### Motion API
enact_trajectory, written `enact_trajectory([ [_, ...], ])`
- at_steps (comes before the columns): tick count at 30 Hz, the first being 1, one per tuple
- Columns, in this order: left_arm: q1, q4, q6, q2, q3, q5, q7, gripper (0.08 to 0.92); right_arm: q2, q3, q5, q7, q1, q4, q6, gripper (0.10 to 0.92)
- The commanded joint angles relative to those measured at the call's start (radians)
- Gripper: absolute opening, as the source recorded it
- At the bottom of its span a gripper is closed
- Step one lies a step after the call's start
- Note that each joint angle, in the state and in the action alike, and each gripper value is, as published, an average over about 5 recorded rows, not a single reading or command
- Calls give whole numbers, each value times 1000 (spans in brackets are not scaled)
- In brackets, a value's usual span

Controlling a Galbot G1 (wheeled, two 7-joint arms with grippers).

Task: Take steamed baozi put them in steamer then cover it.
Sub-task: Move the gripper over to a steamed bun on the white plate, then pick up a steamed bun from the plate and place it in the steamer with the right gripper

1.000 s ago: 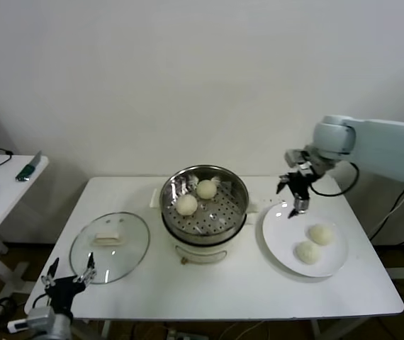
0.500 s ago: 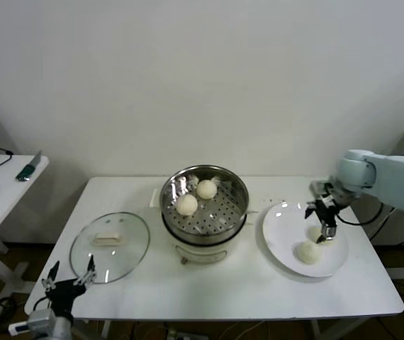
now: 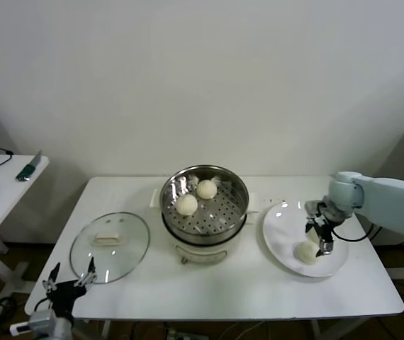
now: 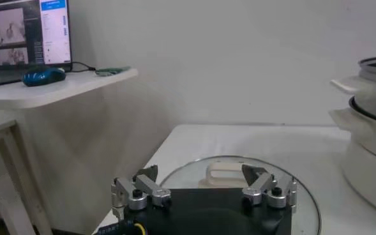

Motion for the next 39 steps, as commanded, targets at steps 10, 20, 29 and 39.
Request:
enact_trajectory([
  [10, -1, 11, -5, 2, -4, -1, -1, 823, 44, 85, -95, 17, -132, -70, -8, 823],
  [20, -4, 10, -5, 2, -6, -2, -2, 823, 45, 91, -111, 4, -126, -72, -1, 712],
  [29, -4, 5, -5, 3, -9, -2, -3, 823, 65, 19, -148, -88, 100, -53, 144, 696],
  [39, 0, -6, -7, 2, 1, 7, -6, 823, 194, -85, -73, -192, 535, 13, 398, 696],
])
